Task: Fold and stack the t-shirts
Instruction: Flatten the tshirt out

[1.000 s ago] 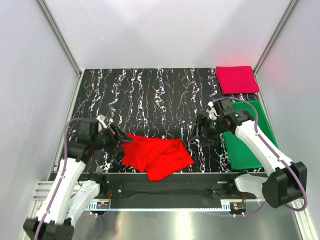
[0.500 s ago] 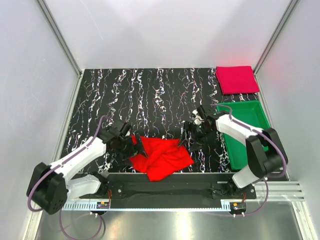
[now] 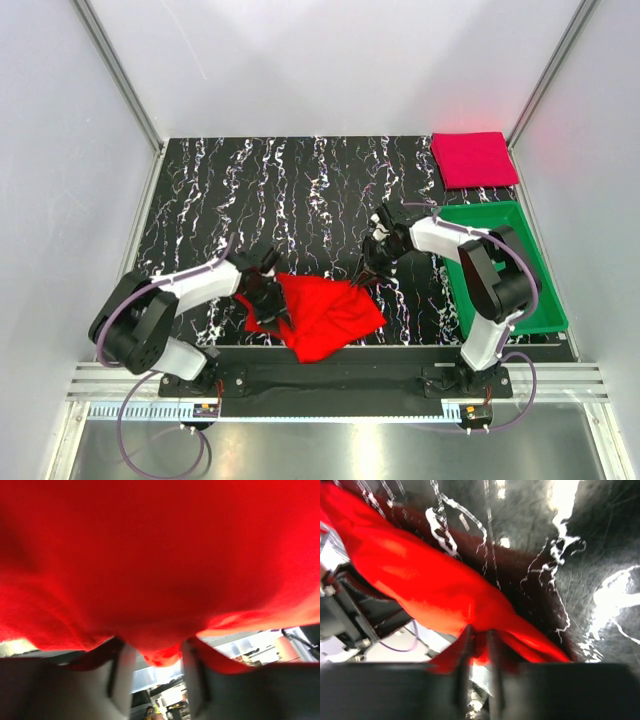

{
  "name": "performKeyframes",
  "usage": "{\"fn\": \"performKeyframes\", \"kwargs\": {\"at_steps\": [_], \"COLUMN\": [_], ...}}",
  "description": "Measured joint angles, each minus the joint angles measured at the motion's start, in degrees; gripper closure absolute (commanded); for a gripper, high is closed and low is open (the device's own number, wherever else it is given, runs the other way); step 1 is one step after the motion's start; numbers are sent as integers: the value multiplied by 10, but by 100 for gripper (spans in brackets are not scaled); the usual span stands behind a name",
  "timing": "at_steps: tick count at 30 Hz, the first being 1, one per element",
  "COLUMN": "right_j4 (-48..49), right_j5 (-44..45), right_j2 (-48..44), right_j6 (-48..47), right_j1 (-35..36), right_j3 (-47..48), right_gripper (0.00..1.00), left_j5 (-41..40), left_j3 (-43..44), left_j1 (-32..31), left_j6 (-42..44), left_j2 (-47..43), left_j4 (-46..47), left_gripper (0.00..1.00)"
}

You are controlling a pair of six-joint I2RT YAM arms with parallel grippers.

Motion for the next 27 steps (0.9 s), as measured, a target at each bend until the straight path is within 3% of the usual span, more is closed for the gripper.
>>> {"fn": "performKeyframes", "kwargs": {"at_steps": [2,4,9,15,19,23,27], "right_j4": [-1,-8,-87,-201,-236,-242,-229], "right_j5": [-3,2,48,118,135,146,153], "right_j2": [14,26,37,67,58,-21,-141], "right_j6": [5,5,-15,-74,-99,-106,-103], "right_j1": [0,0,-7,-61,-72,-62,-54], "right_j3": [7,25,147,420,553,516,382], "right_gripper": [99,100,100,100,100,100,100], "left_j5": [1,-2,-28,-47,-45,-39,-19], "left_j3": [19,59,254,521,647,665,577], "left_j1": [5,16,77,180,203,211,211], "left_j6": [7,16,78,129,136,135,122], "left_j2": [13,14,36,75,85,55,-31], "left_j4": [-4,-9,-59,-116,-143,-155,-169], "left_gripper": [81,99,100,100,100,100,100]}}
